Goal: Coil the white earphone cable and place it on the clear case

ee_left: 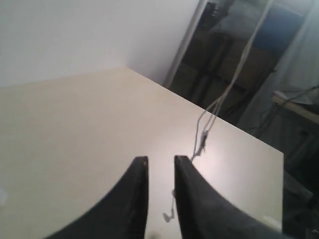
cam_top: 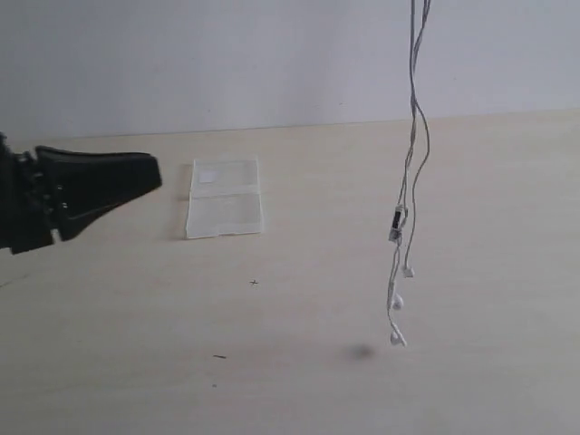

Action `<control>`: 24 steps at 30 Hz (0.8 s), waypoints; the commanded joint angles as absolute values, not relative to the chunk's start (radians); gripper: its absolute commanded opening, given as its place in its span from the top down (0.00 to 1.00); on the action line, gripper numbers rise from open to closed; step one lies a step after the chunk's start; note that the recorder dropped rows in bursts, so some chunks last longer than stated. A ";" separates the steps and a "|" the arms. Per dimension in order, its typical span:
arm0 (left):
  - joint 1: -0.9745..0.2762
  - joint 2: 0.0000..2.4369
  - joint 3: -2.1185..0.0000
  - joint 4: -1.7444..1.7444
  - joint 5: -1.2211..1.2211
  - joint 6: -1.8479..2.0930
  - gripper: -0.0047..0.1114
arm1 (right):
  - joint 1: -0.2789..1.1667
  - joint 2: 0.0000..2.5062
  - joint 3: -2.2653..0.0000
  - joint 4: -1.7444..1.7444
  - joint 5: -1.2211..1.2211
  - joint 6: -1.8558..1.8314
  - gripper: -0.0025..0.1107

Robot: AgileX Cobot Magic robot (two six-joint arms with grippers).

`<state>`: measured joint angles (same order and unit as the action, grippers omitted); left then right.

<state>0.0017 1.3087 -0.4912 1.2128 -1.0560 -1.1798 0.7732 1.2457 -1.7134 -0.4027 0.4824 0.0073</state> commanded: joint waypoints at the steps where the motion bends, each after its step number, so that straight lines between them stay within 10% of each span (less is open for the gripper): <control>1: -0.139 1.420 -0.572 1.199 -1.061 -1.122 0.59 | 0.772 1.242 -1.723 -0.396 0.492 0.000 0.98; 8: -0.344 1.524 -0.707 1.059 -0.875 -1.023 0.37 | 0.772 1.242 -1.723 -0.395 0.497 0.000 0.98; 24: -0.488 1.655 -0.947 0.946 -0.715 -1.002 0.36 | 0.772 1.242 -1.723 -0.402 0.497 0.000 0.98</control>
<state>-0.4787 1.6398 -0.9207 0.9663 -0.7332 -1.0039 0.7732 1.2457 -1.7134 -0.3946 0.5001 0.0000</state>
